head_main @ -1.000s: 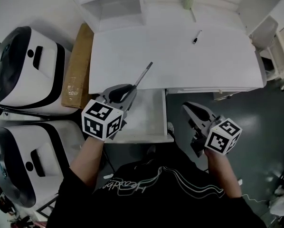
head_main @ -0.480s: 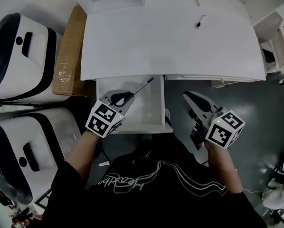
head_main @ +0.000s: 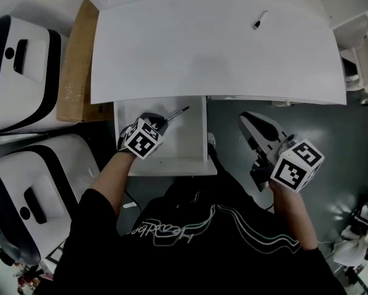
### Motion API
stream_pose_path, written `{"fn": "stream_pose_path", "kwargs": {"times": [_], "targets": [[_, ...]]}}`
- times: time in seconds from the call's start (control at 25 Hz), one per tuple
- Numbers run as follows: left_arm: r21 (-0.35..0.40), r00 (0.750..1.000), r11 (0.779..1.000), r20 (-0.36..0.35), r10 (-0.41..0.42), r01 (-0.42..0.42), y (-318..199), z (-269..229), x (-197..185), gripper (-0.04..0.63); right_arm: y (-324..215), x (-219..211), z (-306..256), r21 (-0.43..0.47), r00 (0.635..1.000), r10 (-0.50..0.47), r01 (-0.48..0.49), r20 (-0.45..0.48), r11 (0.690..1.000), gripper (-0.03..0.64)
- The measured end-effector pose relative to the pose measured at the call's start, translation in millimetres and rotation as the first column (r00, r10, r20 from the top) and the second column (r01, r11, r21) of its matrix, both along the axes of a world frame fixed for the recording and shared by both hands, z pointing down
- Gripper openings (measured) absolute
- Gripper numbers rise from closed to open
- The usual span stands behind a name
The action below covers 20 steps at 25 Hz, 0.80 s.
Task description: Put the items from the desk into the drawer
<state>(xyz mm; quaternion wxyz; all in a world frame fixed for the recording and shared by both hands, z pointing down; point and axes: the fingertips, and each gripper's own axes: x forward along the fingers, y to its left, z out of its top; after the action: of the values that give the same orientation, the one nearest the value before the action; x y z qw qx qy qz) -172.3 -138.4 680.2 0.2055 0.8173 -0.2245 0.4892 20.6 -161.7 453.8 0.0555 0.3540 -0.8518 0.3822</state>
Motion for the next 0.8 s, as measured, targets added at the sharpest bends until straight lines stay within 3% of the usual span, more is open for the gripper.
{"fn": "stream_pose_path", "kwargs": {"times": [0.44, 0.6, 0.8], "targets": [[-0.085, 0.994, 0.996, 0.109, -0.001, 0.01, 3.5, 62.8, -8.1, 0.075, -5.5, 20.4, 14.8, -0.042, 1.0, 0.013, -0.014, -0.013, 0.999, 0.055], [-0.043, 0.996, 0.999, 0.087, -0.024, 0.028, -3.5, 49.7, -5.4, 0.208, -5.4, 16.5, 6.9, -0.024, 1.0, -0.002, 0.002, -0.003, 1.0, 0.055], [0.026, 1.0, 1.0, 0.01, -0.002, 0.002, -4.5, -2.0, -3.5, 0.266, 3.6, 8.3, -11.9, 0.02, 1.0, -0.024, 0.024, 0.009, 1.0, 0.055]]}}
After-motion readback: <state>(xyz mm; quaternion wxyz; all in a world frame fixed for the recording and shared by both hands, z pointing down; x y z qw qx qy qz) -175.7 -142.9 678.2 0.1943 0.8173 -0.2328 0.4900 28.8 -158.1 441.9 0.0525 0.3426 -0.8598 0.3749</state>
